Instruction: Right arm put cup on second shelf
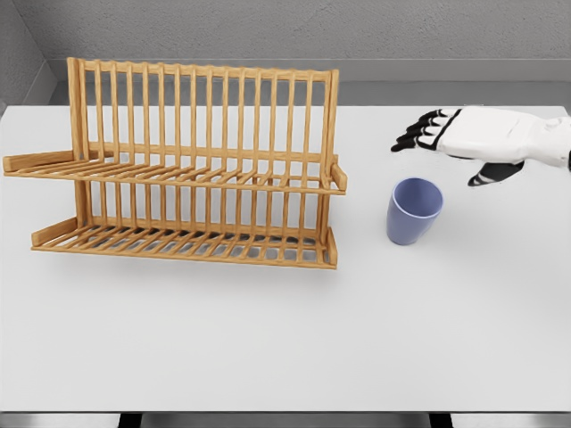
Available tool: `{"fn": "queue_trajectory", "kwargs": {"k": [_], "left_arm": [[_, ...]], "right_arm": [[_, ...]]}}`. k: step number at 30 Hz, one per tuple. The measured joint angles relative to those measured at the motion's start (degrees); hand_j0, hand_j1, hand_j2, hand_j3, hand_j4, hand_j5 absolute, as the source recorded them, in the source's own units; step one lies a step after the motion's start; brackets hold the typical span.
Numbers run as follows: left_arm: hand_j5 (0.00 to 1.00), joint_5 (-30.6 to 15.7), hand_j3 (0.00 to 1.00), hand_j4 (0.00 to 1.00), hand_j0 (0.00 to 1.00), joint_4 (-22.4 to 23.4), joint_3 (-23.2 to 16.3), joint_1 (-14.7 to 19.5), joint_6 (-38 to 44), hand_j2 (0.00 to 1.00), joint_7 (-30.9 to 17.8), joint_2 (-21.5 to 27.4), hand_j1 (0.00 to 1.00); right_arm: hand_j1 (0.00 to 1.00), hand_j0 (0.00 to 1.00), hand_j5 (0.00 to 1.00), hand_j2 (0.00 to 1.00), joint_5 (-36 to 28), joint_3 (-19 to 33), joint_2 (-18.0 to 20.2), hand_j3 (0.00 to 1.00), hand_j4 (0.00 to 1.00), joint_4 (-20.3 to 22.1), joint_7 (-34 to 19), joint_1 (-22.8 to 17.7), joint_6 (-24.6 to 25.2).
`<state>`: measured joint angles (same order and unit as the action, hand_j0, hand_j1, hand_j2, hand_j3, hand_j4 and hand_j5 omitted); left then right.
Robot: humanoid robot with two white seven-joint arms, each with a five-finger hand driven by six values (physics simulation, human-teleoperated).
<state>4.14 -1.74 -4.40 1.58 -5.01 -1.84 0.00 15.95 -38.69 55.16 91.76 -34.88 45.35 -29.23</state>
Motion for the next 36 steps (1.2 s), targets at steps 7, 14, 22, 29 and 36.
{"fn": "queue_trajectory", "kwargs": {"k": [7,14,22,29,36], "left_arm": [[1.00,0.00,1.00,1.00,1.00,0.01,0.00,-0.09,0.00,1.00,0.00,0.00,1.00],[1.00,0.00,1.00,1.00,1.00,0.00,0.00,-0.09,0.00,1.00,0.00,0.00,1.00],[1.00,0.00,1.00,1.00,1.00,0.00,0.00,-0.09,0.00,1.00,0.00,0.00,1.00],[1.00,0.00,1.00,1.00,1.00,0.00,0.00,-0.09,0.00,1.00,0.00,0.00,1.00],[1.00,0.00,1.00,1.00,1.00,0.00,0.00,-0.09,0.00,1.00,0.00,0.00,1.00]], "right_arm": [[1.00,1.00,1.00,1.00,0.19,-4.85,-1.95,1.00,1.00,-2.65,-0.13,0.09,-0.03],[1.00,1.00,1.00,1.00,0.20,-6.24,-2.17,1.00,1.00,-4.23,-0.14,0.00,0.08],[1.00,1.00,1.00,1.00,0.19,-8.52,-2.61,1.00,1.00,-4.49,-0.14,0.18,0.17],[1.00,1.00,1.00,1.00,0.23,-9.66,-4.00,1.00,1.00,-6.33,-0.14,0.44,0.12],[1.00,1.00,1.00,1.00,0.30,-10.26,-4.62,1.00,1.00,-7.11,-0.14,0.62,-0.21]]}}
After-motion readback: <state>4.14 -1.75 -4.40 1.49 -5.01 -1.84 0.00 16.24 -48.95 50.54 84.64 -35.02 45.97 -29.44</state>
